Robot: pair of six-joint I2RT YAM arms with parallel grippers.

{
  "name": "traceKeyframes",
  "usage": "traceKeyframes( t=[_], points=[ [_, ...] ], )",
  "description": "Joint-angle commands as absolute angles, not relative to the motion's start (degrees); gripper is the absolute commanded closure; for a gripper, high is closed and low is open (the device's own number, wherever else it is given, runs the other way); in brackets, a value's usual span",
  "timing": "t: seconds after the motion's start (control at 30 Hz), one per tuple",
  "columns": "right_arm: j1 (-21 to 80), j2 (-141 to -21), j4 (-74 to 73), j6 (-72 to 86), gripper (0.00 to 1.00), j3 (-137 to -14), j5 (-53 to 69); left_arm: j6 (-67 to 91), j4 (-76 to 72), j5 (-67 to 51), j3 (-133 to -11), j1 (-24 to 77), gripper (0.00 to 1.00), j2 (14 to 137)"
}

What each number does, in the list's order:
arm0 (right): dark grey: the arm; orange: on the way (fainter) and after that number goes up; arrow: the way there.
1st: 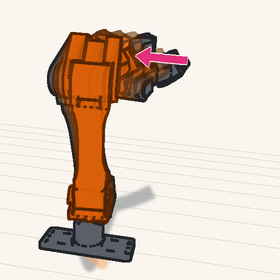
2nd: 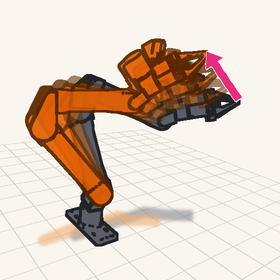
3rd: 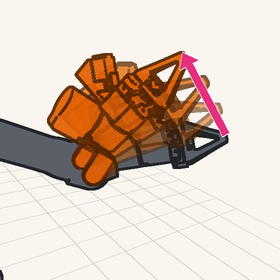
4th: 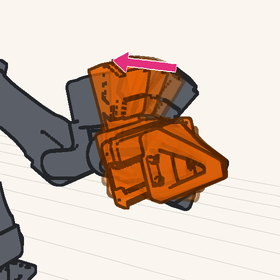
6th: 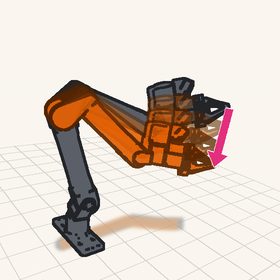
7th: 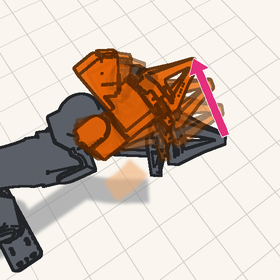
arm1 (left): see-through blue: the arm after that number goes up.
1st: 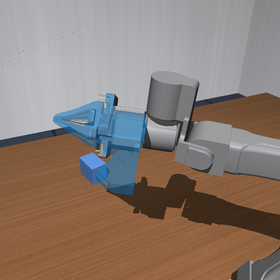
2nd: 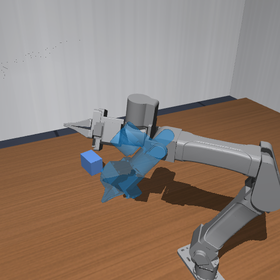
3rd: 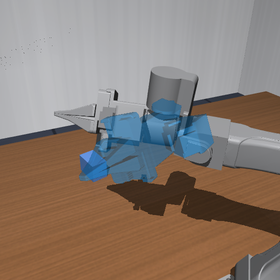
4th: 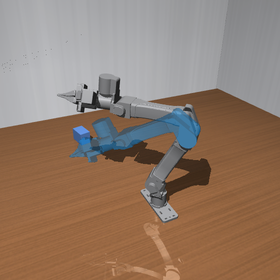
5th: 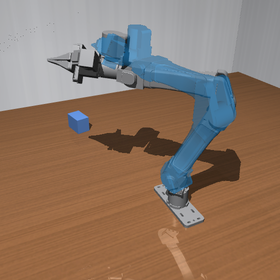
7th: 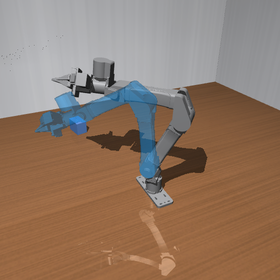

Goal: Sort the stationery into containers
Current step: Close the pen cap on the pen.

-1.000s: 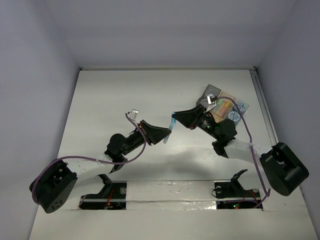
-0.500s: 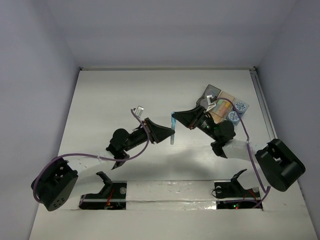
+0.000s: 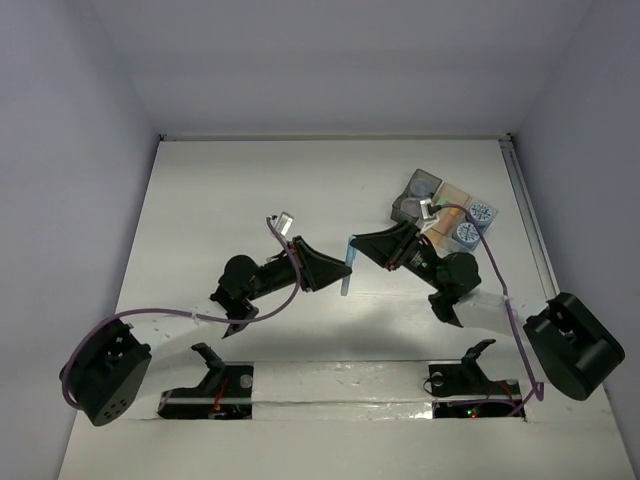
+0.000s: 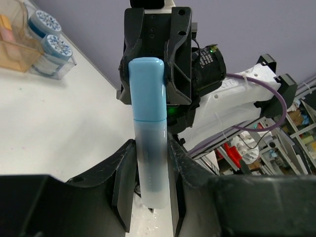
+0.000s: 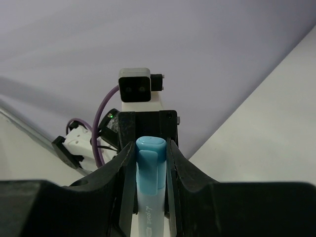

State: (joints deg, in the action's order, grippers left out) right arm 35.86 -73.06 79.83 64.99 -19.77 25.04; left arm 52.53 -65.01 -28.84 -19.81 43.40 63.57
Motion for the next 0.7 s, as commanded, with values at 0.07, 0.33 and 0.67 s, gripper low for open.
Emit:
traceKeyframes(
  t=[0.07,0.33,0.67],
  points=[
    [39.02,-68.65,85.53,66.27,0.90,-17.23,35.33,48.08,-87.80,-21.27,-25.75,41.66,1.00,59.94],
    [40.69,-68.73,82.98,64.16,0.89,-17.05,35.16,50.10,-93.07,-22.32,-27.86,41.66,1.00,63.90],
    [43.06,-60.04,50.34,50.04,1.00,-19.33,30.77,50.01,-91.41,-22.59,-29.18,41.04,1.00,63.02]
  ],
)
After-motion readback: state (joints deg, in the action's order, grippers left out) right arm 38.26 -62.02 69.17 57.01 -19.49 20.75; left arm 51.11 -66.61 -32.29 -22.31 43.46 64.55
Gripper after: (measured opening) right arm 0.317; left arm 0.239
